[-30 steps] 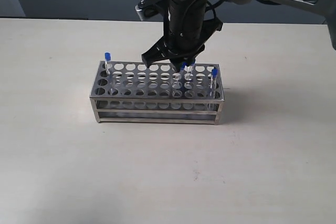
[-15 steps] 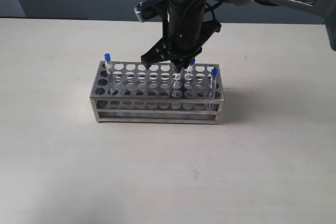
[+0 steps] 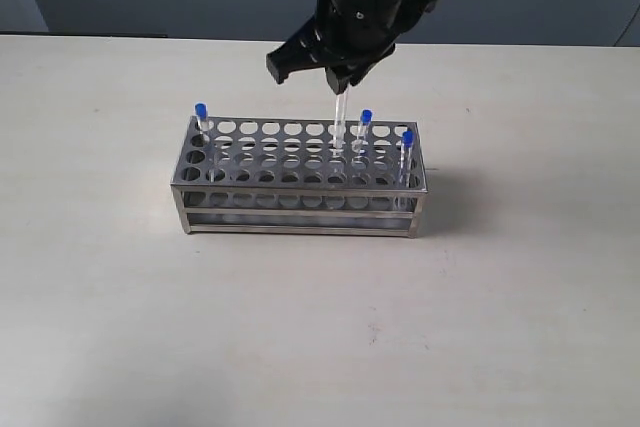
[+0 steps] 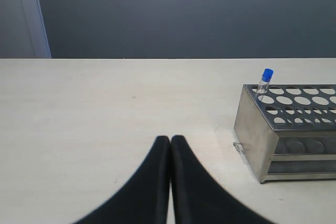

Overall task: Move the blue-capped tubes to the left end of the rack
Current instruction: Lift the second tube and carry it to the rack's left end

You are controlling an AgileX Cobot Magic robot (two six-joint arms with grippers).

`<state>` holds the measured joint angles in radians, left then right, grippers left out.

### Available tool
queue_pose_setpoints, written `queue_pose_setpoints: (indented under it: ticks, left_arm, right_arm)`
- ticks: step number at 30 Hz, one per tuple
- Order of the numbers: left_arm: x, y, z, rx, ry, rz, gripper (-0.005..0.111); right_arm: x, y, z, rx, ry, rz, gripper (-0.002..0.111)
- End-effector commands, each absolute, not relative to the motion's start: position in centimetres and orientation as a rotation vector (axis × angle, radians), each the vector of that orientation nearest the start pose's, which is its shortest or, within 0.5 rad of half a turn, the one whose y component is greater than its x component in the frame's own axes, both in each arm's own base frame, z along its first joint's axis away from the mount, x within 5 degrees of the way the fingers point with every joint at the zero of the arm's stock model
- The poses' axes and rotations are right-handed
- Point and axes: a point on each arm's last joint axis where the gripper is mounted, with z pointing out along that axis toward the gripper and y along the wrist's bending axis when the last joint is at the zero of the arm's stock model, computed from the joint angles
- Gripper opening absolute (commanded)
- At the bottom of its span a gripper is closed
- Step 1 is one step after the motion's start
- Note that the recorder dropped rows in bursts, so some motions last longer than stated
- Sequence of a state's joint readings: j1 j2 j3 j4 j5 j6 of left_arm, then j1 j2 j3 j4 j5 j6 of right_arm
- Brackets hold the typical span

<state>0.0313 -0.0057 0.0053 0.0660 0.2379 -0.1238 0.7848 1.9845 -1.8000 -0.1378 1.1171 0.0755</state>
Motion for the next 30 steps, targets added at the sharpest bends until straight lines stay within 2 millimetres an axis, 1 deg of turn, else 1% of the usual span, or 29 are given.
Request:
queue_pose_setpoints:
  ticks: [1, 4, 8, 12, 13, 16, 20, 24, 30]
  left_arm:
    - [5.5, 0.3, 19.2, -0.082, 1.712, -0.01, 0.001]
    - [5.5, 0.3, 19.2, -0.082, 1.712, -0.01, 0.001]
    - [5.5, 0.3, 19.2, -0.082, 1.712, -0.01, 0.001]
    - [5.5, 0.3, 19.2, -0.082, 1.712, -0.01, 0.001]
    - [5.5, 0.3, 19.2, -0.082, 1.712, -0.01, 0.001]
    - [5.5, 0.3, 19.2, -0.082, 1.712, -0.01, 0.001]
    - [5.5, 0.3, 19.2, -0.082, 1.712, -0.01, 0.001]
    - [5.5, 0.3, 19.2, -0.082, 1.712, -0.01, 0.001]
    - [5.5, 0.3, 19.2, -0.082, 1.712, -0.01, 0.001]
  right_arm:
    - [31.1, 29.0, 30.0, -0.987, 2.522, 0.053, 0.0]
    - [30.6, 28.8, 31.0, -0.979, 2.515, 0.08, 0.0]
    - [29.8, 28.8, 32.5, -0.997, 2.474, 0.181, 0.0]
    - [28.5, 30.5, 33.1, -1.133, 2.364, 0.308, 0.0]
    - [28.0, 31.3, 33.1, -1.19, 2.311, 0.35, 0.0]
    - [27.2, 33.2, 32.5, -1.283, 2.219, 0.405, 0.0]
    - [27.5, 34.9, 31.2, -1.286, 2.171, 0.421, 0.0]
    - [28.3, 36.3, 30.1, -1.293, 2.19, 0.443, 0.0]
    - [29.3, 37.9, 29.3, -1.343, 2.219, 0.426, 0.0]
